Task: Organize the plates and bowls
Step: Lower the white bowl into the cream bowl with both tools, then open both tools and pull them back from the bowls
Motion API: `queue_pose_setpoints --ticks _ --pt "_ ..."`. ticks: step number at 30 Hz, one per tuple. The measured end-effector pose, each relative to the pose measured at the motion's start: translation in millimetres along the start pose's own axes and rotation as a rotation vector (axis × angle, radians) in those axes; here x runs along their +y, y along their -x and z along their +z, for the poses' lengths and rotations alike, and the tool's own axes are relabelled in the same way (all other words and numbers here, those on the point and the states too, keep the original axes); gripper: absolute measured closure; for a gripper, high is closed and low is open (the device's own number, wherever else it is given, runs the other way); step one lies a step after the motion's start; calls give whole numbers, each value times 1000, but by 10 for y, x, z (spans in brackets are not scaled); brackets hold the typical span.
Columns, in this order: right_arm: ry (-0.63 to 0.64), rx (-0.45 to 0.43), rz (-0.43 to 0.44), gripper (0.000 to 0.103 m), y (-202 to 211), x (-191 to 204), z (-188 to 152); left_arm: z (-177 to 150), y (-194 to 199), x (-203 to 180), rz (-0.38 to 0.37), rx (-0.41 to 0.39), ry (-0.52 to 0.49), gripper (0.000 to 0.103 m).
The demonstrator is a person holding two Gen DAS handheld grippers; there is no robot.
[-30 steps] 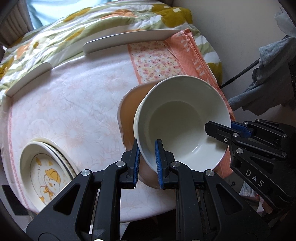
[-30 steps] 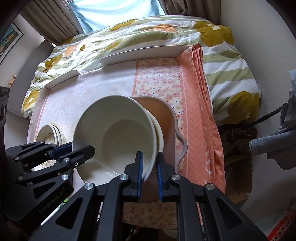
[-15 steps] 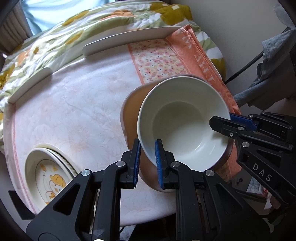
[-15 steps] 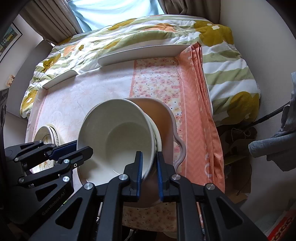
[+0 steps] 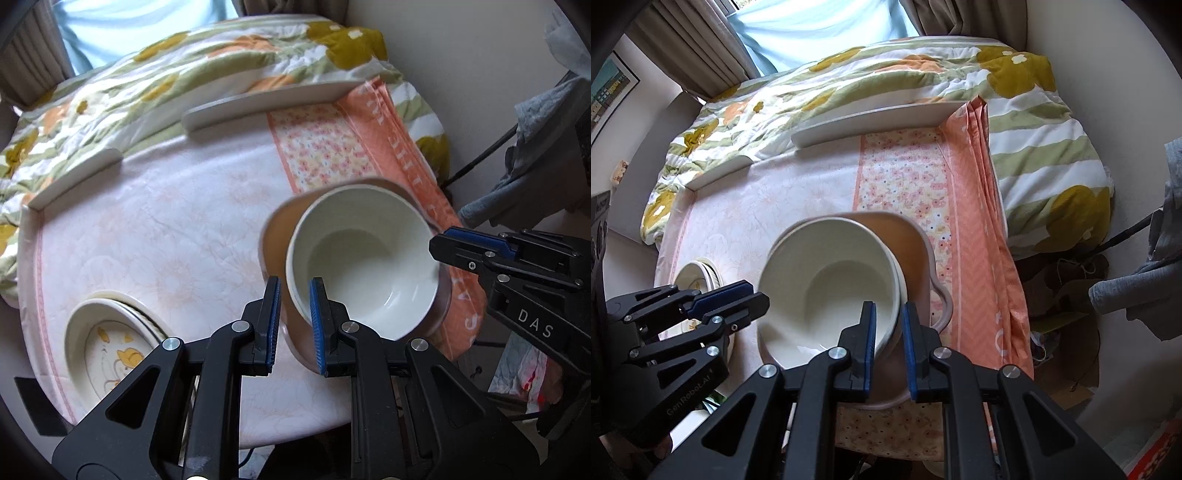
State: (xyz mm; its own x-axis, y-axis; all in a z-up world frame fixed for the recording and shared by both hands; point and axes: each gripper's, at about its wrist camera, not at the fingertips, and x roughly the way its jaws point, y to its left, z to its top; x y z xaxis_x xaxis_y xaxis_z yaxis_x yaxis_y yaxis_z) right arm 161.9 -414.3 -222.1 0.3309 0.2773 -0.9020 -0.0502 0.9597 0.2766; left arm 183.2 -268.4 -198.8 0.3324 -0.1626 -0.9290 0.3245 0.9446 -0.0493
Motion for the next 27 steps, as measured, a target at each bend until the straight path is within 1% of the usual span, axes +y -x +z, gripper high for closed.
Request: queue_pose_setpoints --ticks 2,3,4,5,6,7,8,11,12,13,15,16,18,20,23,25,26,27 --pt "18 -33 29 90 159 -4 24 53 252 52 9 -75 6 88" --pt "36 -54 26 89 247 7 27 76 374 83 19 -110 12 85" --pt "56 -76 21 85 336 23 24 91 497 110 23 -147 13 63" --pt "75 -99 18 67 426 40 16 91 608 136 29 -185 13 18" --pt "91 -119 15 34 510 57 9 82 719 160 44 -231 16 0" --pt "107 -141 11 16 593 68 1 53 841 182 55 -288 16 0" --pt "125 -164 7 0 676 71 -3 29 919 198 59 -310 9 0" --pt "176 -248 2 0 916 62 -69 -25 989 253 58 -280 -14 0" --pt "192 -264 0 0 975 55 -102 -64 989 283 51 -267 -19 0" --pt "209 -260 -8 0 1012 55 -125 -118 984 310 42 -255 -24 0" --pt "250 -189 -50 0 996 62 -184 -243 933 349 24 -232 -42 0" --pt "262 -170 -73 0 966 59 -233 -305 868 359 16 -213 -50 0" --pt "272 -142 -120 0 873 28 -264 -377 676 368 3 -145 -60 0" --pt "276 -70 -129 0 663 7 -265 -429 445 349 -8 -77 -63 1" --pt "258 12 -143 1 330 -69 -243 -460 143 300 -14 -6 -79 1" --pt "235 61 -150 6 133 -137 -246 -453 -39 273 -14 38 -87 4" --pt "220 82 -134 12 45 -166 -233 -449 -121 261 -17 59 -92 8" --pt "209 104 -123 19 -36 -191 -226 -443 -197 250 -21 80 -97 10"
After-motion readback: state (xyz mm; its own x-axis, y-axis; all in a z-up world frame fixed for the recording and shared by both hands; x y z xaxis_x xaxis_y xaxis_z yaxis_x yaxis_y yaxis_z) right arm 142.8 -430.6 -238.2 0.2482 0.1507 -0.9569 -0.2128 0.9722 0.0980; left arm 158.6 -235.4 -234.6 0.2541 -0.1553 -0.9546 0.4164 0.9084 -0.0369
